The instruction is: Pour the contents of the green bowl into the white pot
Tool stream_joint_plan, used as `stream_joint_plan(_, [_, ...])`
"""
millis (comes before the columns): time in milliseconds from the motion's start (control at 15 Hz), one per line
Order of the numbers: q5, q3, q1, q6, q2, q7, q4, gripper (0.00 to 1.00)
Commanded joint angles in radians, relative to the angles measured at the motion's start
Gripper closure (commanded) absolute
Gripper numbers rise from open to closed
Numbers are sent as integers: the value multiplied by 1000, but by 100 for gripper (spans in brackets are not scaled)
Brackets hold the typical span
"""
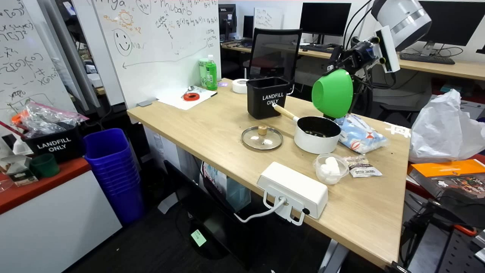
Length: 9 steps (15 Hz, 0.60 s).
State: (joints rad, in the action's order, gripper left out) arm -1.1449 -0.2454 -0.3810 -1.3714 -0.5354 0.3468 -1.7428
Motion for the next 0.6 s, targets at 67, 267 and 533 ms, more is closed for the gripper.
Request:
stream_joint_plan(67, [200,-24,49,-47,126,13,-99,99])
stream_joint_plan(267, [315,-27,76,-141,229,2,-188,99])
stream_joint_plan(533, [389,-15,111,-384,342,-50,-319,99])
